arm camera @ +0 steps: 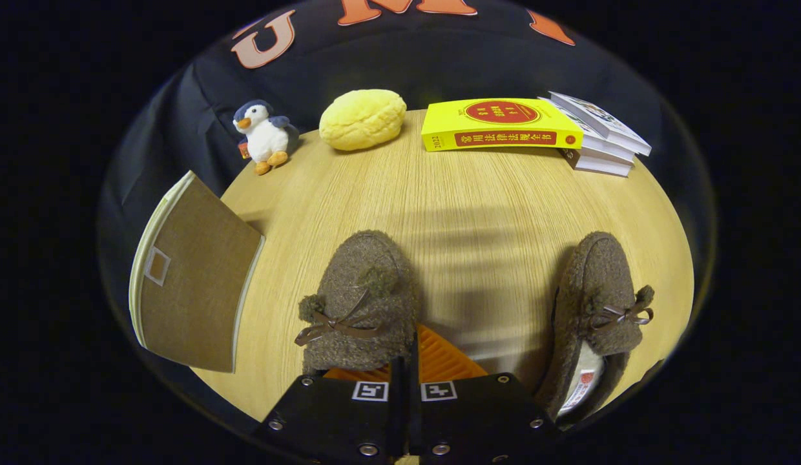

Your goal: Open the storage box then place both shoes into the box .Put the left shoe in first, then the right shoe, with the right side of both shoes facing outward in a uniform manner.

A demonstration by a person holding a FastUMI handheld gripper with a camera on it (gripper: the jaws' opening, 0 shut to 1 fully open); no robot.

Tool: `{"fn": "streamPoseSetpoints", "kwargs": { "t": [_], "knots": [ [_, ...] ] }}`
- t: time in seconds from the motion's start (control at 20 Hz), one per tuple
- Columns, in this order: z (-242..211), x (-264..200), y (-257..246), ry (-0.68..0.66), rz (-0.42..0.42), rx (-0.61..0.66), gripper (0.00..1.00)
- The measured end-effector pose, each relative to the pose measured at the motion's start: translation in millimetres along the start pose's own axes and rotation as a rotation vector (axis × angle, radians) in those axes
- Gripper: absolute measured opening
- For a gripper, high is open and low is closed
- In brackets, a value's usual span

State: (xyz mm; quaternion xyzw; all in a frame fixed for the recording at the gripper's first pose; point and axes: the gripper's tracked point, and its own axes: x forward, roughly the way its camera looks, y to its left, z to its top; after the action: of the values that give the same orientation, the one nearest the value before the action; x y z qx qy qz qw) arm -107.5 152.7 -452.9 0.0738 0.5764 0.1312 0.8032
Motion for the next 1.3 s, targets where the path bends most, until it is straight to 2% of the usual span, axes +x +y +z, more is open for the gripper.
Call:
{"fn": "streamPoseSetpoints", "kwargs": {
  "t": [0.4,0.7,1.05,1.2,1.3],
  "knots": [
    [58.0,-73.8,60.3,-0.086,0.029,-0.049,0.04],
    [85.8,-106.1,138.4,-0.074,0.095,-0.095,0.04],
    [100.3,-114.7,253.5,-0.081,0.225,-0.166,0.04],
    [93.9,-101.6,294.0,-0.046,0.245,-0.179,0.04],
    [88.2,-85.2,311.8,-0.024,0.227,-0.190,0.04]
  ]
}}
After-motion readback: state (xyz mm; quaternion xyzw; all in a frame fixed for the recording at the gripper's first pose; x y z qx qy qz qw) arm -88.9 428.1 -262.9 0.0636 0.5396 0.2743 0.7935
